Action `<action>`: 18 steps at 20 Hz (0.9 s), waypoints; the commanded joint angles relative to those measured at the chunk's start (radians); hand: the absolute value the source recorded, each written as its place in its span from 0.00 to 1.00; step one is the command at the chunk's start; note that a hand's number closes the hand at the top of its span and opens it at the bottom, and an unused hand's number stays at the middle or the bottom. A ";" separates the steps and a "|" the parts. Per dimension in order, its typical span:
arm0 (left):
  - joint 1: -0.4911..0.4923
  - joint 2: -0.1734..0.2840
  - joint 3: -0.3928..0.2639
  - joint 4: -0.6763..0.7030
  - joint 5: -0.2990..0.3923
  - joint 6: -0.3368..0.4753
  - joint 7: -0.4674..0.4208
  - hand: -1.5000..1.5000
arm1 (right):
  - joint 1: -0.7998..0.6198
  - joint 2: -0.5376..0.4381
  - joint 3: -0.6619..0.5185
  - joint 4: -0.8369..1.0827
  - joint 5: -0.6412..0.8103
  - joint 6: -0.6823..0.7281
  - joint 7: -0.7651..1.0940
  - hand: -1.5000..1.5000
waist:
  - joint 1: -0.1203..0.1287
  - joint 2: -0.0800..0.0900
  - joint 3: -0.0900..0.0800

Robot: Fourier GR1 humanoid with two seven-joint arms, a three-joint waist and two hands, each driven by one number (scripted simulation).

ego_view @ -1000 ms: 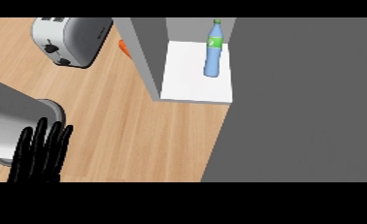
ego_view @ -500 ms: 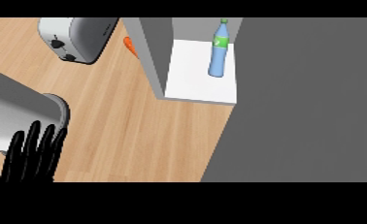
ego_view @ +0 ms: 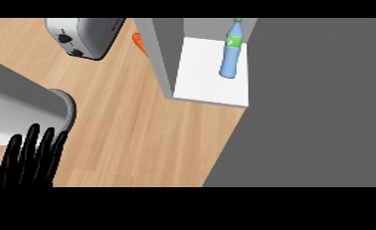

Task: Pick up the bottled water, place it into the cabinet and close the cabinet

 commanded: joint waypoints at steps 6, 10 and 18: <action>0.000 0.039 0.016 -0.009 0.005 -0.056 0.000 0.00 | 0.005 0.161 0.060 0.237 -0.296 -0.087 0.107 1.00 | 0.069 0.022 0.001; 0.006 0.033 0.043 0.012 0.021 -0.055 -0.011 0.00 | 0.003 0.161 -0.055 0.210 -0.319 -0.176 0.062 1.00 | 0.026 0.013 0.002; 0.029 0.032 0.049 0.023 0.022 -0.061 -0.021 0.00 | 0.048 0.162 -0.194 0.208 -0.290 -0.293 -0.013 1.00 | -0.020 0.013 0.003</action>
